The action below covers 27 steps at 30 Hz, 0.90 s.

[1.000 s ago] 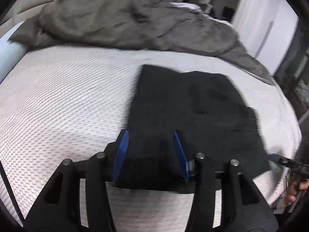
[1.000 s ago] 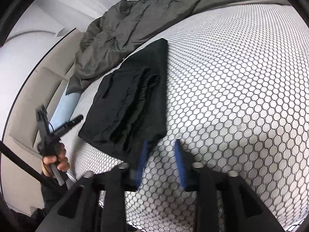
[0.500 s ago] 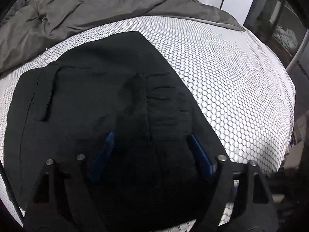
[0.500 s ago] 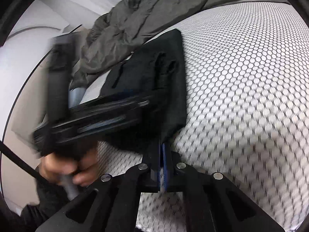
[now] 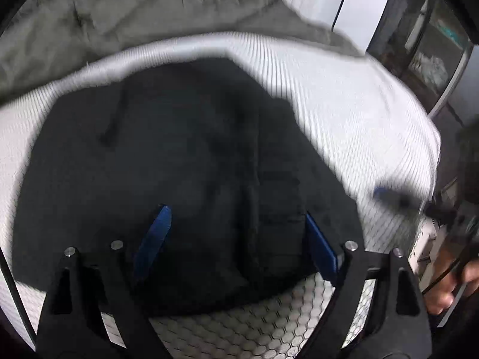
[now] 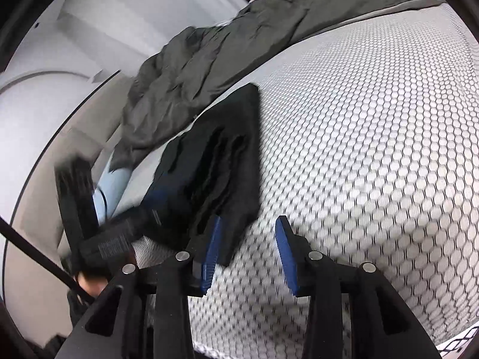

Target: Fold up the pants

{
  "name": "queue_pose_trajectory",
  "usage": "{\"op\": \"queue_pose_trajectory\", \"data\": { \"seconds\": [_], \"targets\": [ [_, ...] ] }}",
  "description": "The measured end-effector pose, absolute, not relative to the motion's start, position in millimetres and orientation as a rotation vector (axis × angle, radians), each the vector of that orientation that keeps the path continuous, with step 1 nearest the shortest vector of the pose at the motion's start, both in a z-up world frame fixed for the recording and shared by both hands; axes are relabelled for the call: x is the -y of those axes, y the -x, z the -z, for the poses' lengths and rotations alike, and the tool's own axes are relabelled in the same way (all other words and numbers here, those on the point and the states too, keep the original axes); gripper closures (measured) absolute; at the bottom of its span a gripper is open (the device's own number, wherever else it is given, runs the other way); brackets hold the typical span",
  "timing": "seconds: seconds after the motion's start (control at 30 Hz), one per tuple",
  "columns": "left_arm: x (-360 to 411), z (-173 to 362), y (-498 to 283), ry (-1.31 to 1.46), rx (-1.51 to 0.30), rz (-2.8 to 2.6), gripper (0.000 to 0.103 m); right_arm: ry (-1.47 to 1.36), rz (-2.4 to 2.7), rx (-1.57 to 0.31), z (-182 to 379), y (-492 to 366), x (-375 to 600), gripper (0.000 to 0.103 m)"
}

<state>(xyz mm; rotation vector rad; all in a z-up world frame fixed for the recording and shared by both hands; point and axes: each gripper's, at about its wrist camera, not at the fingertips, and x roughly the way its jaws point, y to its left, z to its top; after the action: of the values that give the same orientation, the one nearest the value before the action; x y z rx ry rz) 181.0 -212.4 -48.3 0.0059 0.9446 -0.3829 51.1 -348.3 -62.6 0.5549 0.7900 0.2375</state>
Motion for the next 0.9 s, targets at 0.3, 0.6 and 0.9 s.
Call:
{"op": "queue_pose_trajectory", "data": {
  "seconds": [0.3,0.6,0.9],
  "targets": [
    [205.5,13.6,-123.3,-0.032,-0.831,0.560,0.020,-0.361,-0.279,-0.699,28.5,-85.4,303.7,0.065],
    [55.2,17.2,-157.7,0.168,-0.827,0.201,0.020,-0.342,-0.381,-0.884,65.0,-116.6,264.9,0.062],
    [-52.8,45.6,-175.3,0.304,-0.864,-0.052,0.020,-0.199,-0.318,-0.801,44.9,-99.6,259.1,0.096]
  ]
}}
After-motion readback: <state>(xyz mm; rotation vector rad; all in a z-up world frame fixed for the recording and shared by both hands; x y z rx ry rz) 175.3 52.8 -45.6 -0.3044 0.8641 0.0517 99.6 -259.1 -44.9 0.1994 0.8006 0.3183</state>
